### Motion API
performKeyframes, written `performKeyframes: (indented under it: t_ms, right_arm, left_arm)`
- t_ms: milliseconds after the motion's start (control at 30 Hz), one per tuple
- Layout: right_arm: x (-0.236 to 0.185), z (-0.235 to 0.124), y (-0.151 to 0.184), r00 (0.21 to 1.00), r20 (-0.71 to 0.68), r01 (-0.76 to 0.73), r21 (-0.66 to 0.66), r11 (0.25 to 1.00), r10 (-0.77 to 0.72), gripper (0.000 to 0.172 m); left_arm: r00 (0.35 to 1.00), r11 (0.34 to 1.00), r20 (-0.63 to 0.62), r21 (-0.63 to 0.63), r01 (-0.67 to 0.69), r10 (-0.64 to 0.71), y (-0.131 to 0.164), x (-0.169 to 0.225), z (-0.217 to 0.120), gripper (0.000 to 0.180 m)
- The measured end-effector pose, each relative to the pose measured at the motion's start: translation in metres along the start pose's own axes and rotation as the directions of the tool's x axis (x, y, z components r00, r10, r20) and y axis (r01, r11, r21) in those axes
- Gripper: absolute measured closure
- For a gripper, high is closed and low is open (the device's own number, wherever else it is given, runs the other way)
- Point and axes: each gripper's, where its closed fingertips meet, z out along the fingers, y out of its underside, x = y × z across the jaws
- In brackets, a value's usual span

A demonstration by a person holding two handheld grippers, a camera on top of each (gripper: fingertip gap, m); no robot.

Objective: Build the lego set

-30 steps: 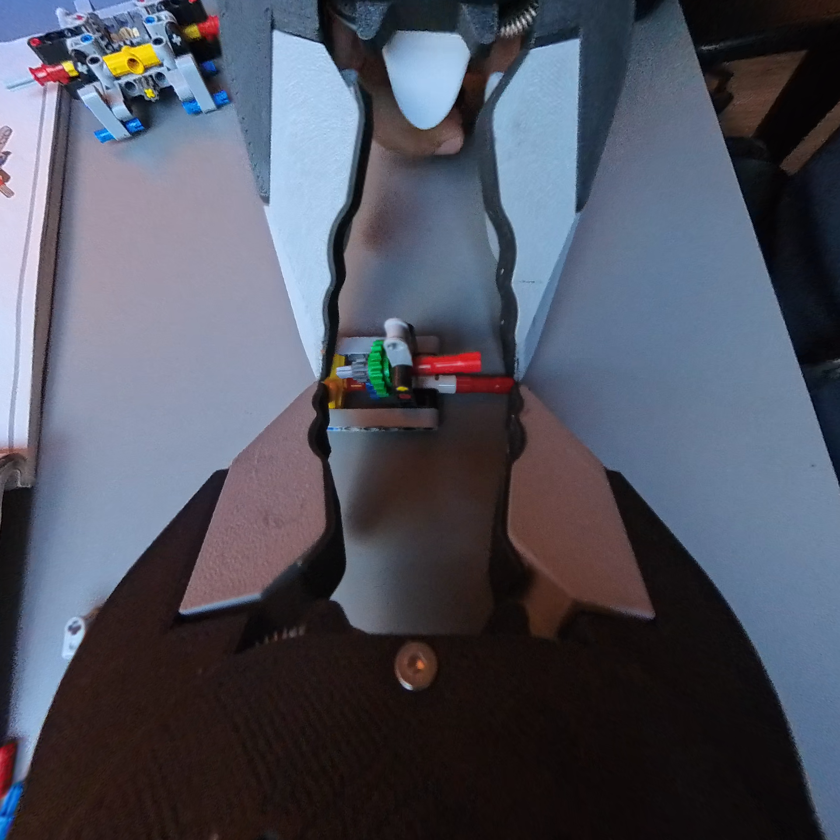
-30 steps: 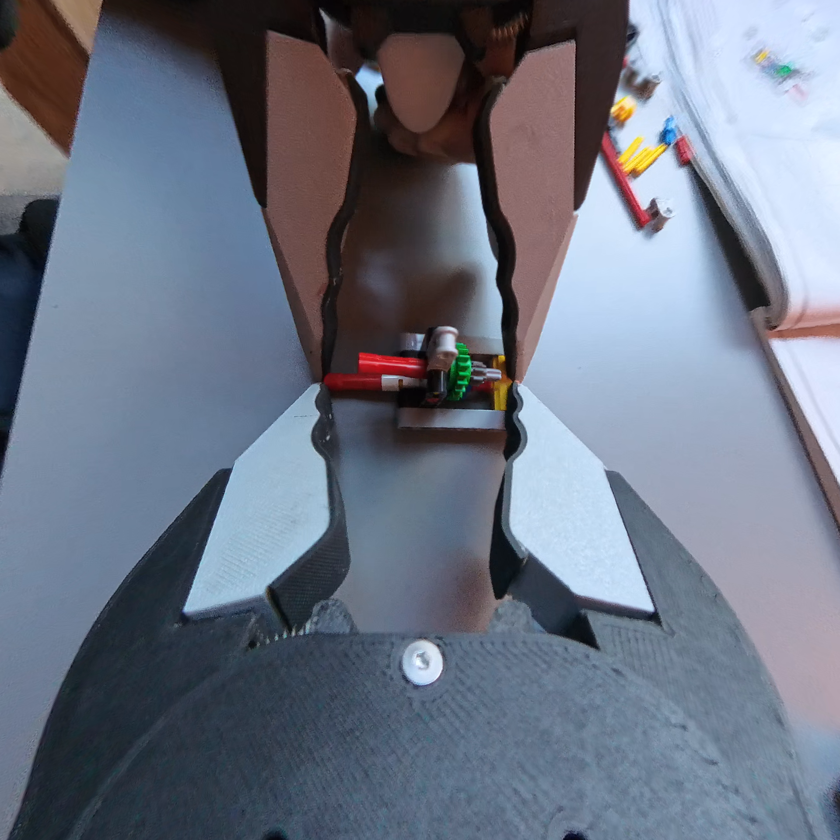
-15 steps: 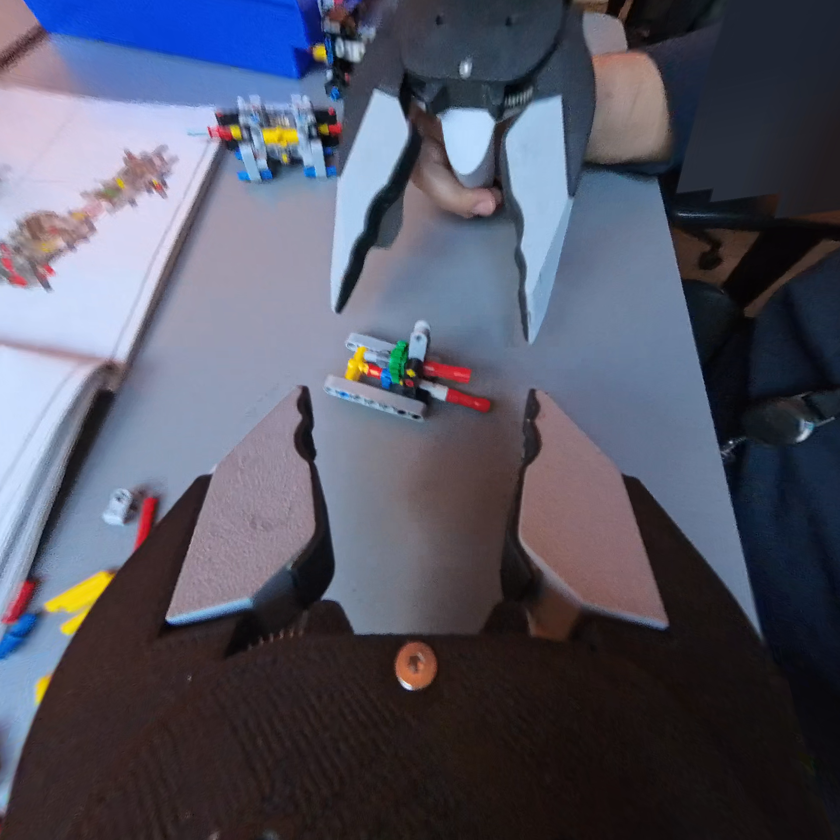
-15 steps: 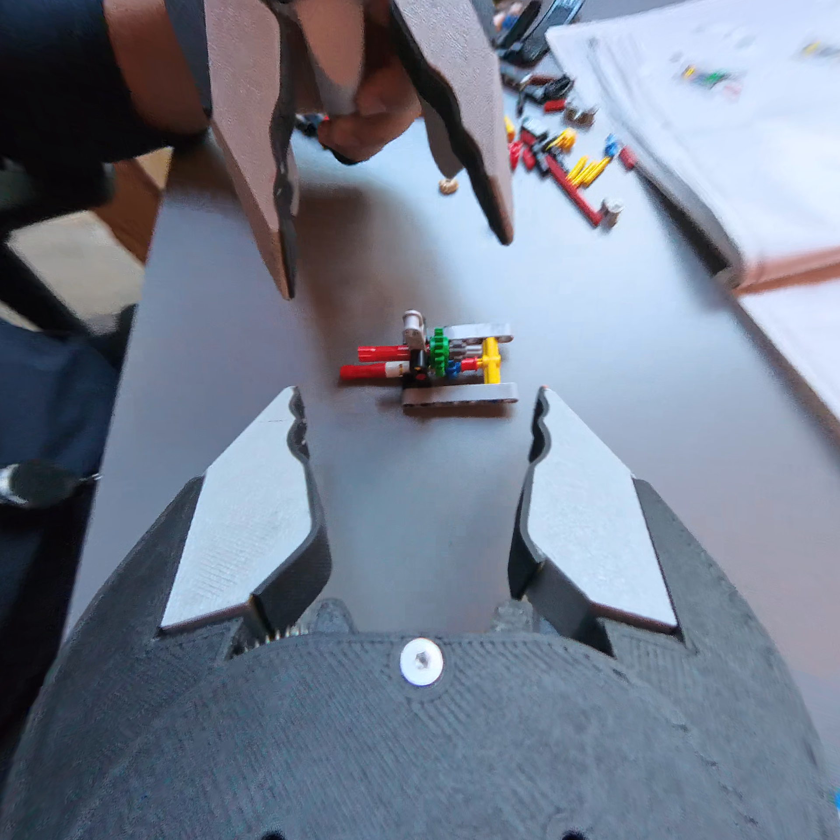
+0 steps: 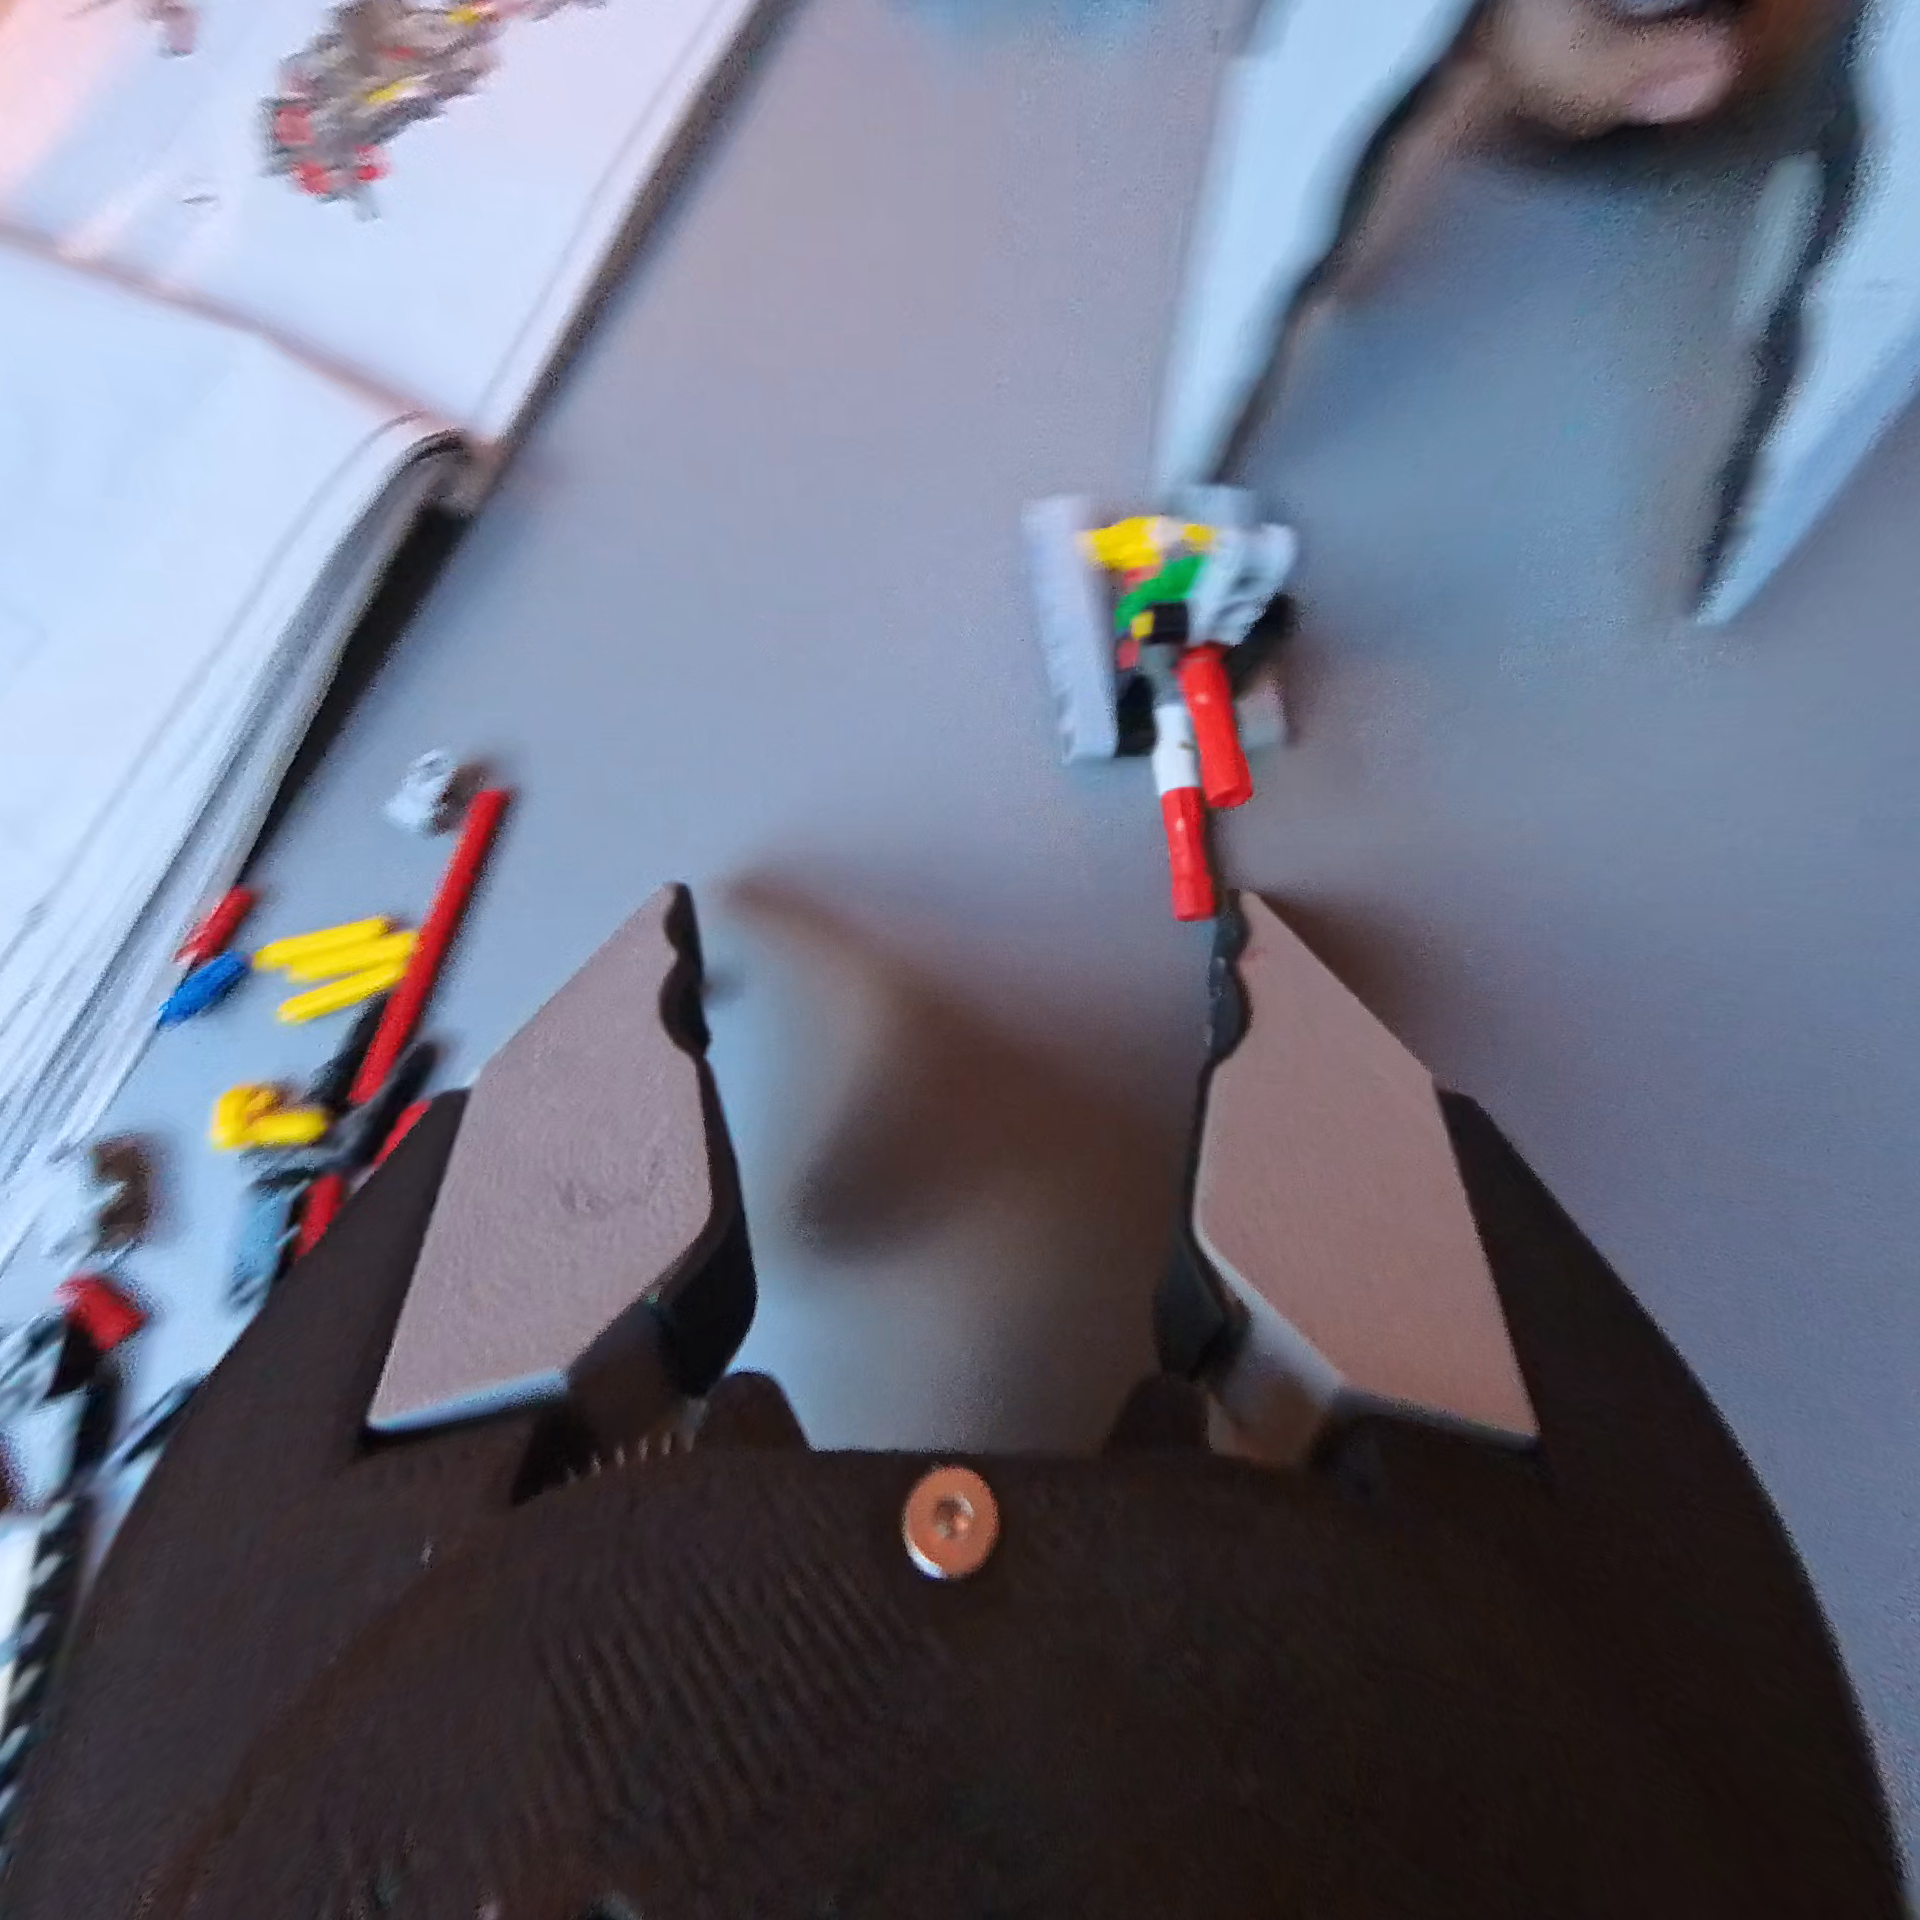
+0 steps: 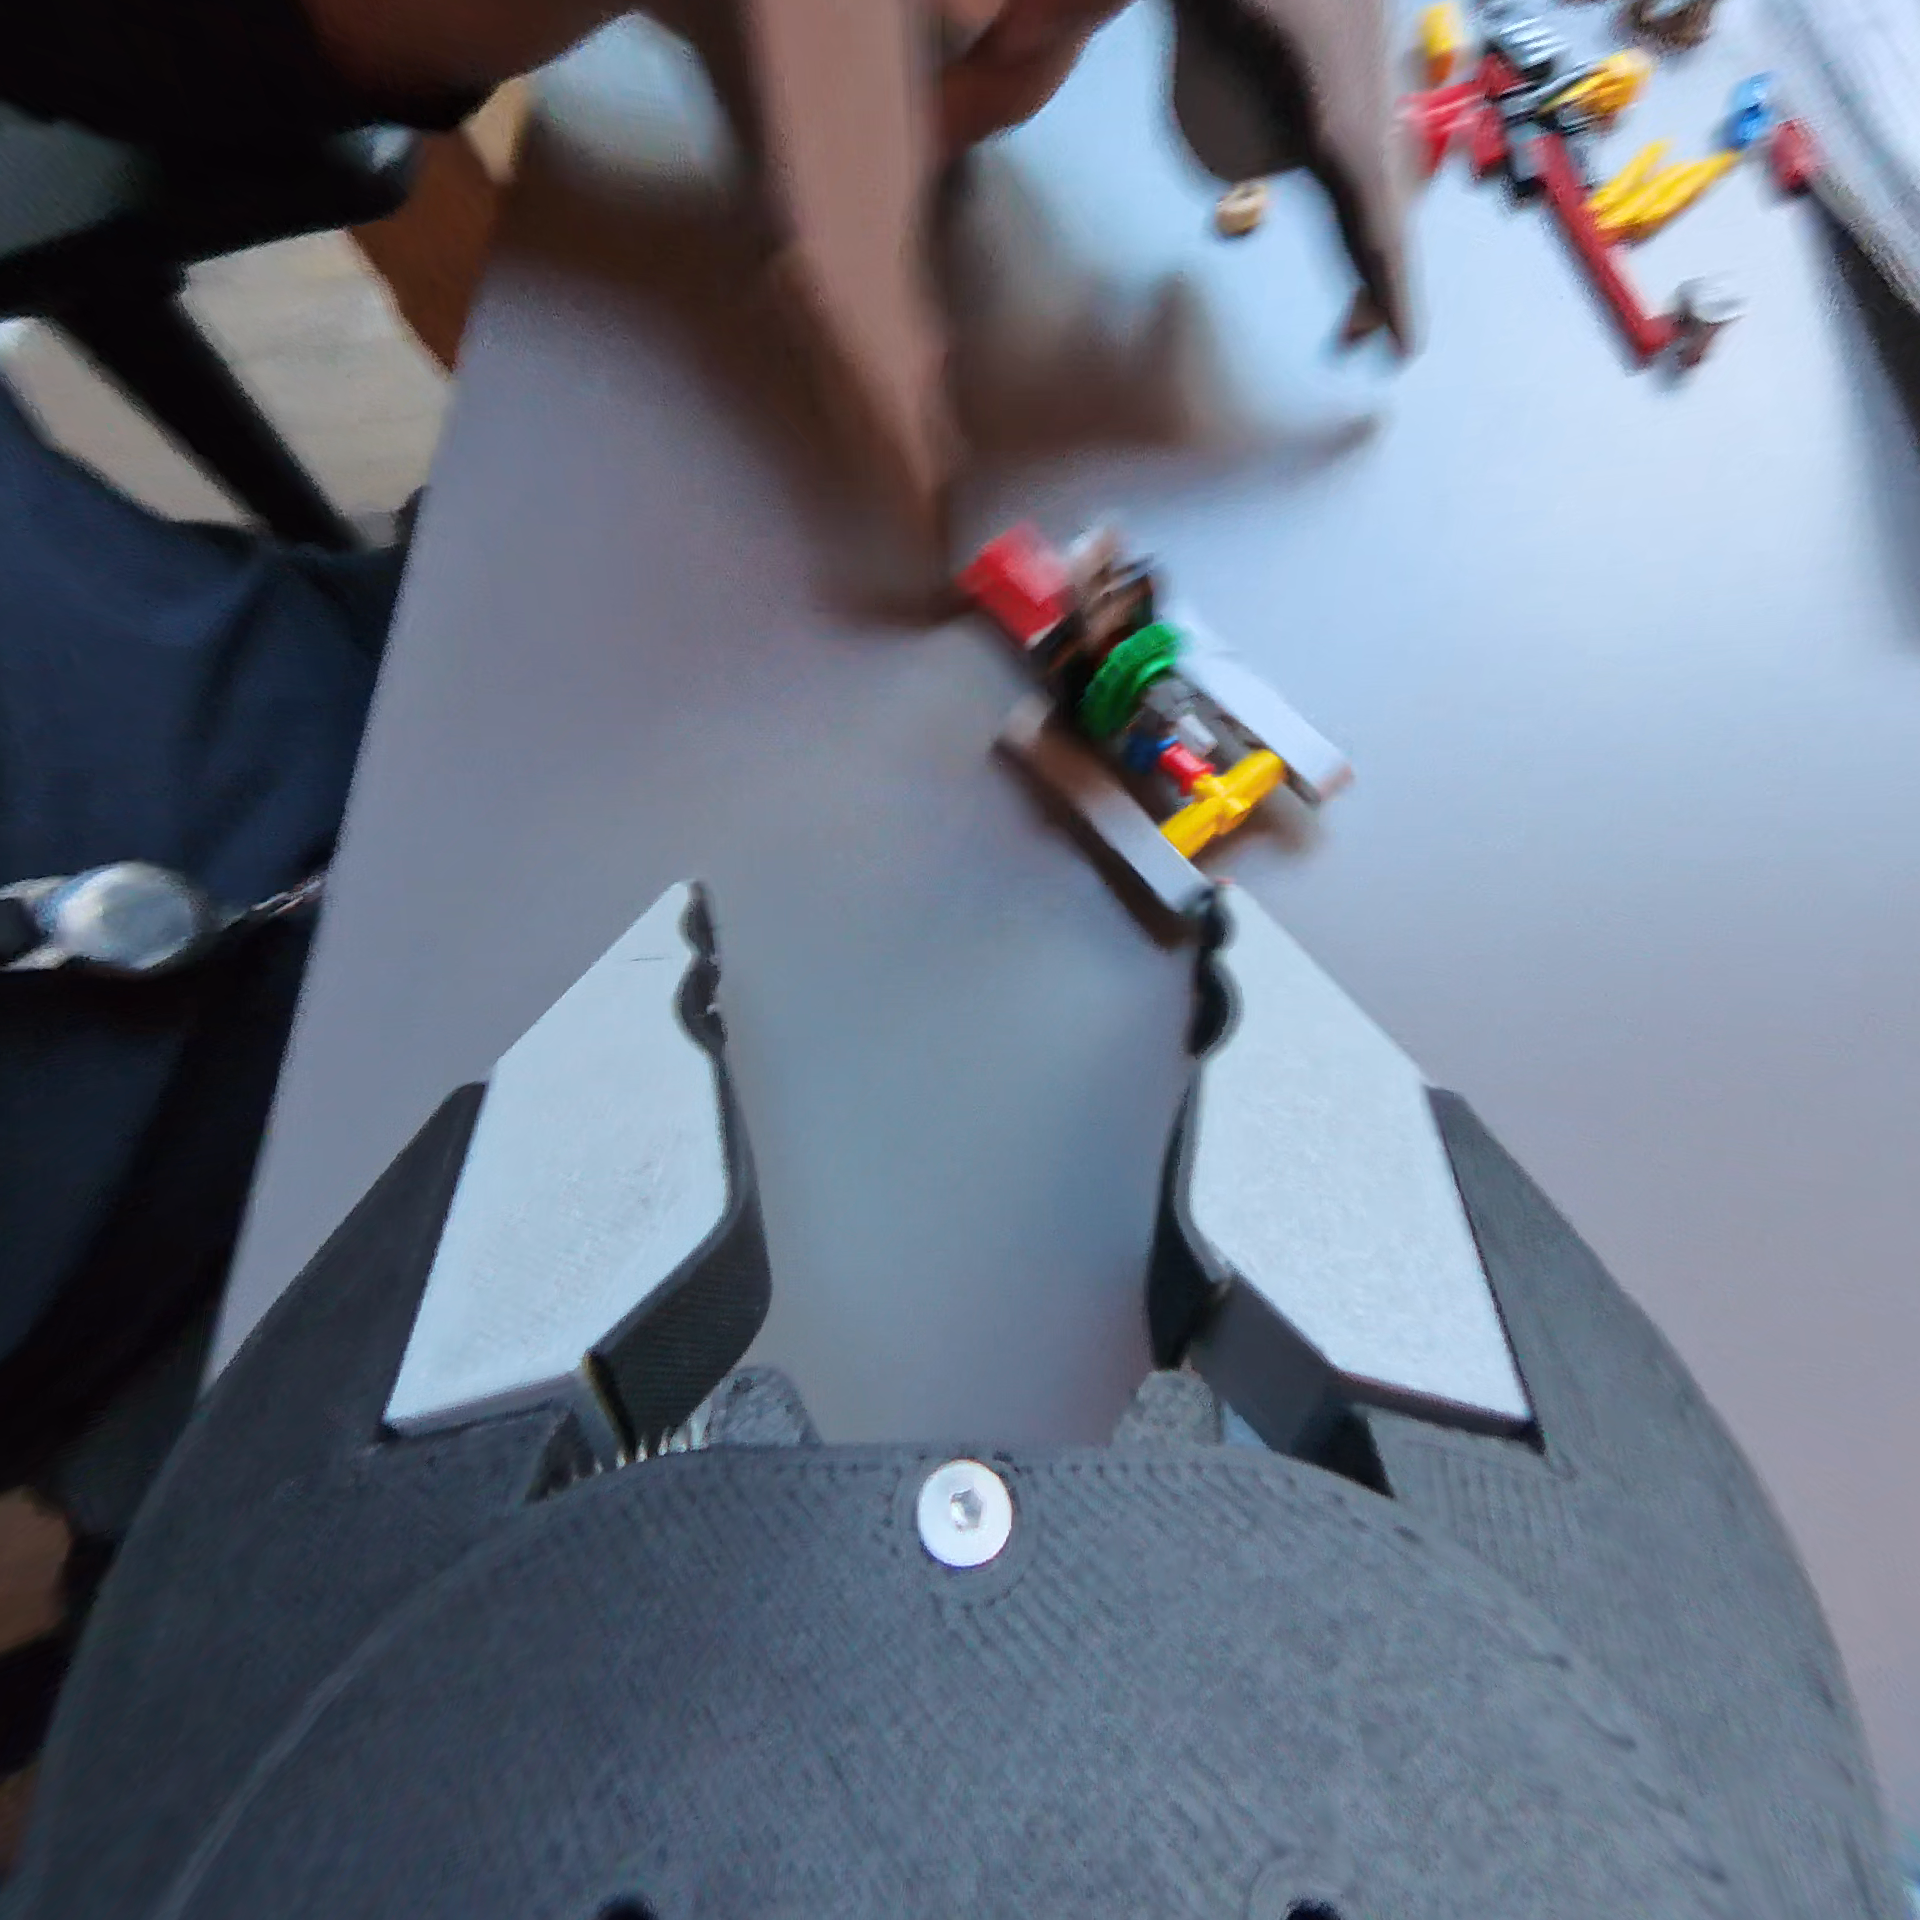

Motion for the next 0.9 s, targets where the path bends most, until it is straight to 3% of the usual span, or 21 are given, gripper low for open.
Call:
performKeyframes:
  t_ms: [67, 200, 333, 467, 900]
  right_arm:
    - [-0.02, -0.006, 0.002, 0.993, 0.116, 0.015, 0.009, 1.0, -0.016, 0.113]
    - [-0.008, -0.014, -0.005, 0.999, 0.036, 0.026, 0.054, 0.998, -0.028, 0.11]
    - [0.003, -0.024, -0.011, 1.0, 0.007, -0.007, 0.112, 0.994, 0.006, 0.11]
    - [0.014, -0.026, -0.01, 0.999, -0.029, -0.029, 0.119, 0.993, 0.033, 0.111]
    - [0.03, -0.017, -0.007, 0.993, -0.106, -0.044, 0.107, 0.993, 0.056, 0.106]
  left_arm:
    - [0.996, 0.999, 0.078, 0.01, 0.037, -0.037, 0.007, -0.023, -0.009, 0.093]
    - [0.995, 0.996, 0.066, 0.043, 0.077, -0.08, 0.013, -0.034, -0.021, 0.095]
    - [1.0, 0.999, 0.013, 0.038, 0.025, -0.026, 0.013, -0.023, -0.02, 0.097]
    - [0.999, 0.998, 0.005, 0.027, -0.048, 0.048, 0.014, -0.014, -0.018, 0.105]
    - [0.994, 0.995, -0.048, 0.037, -0.092, 0.093, 0.013, -0.003, -0.018, 0.13]
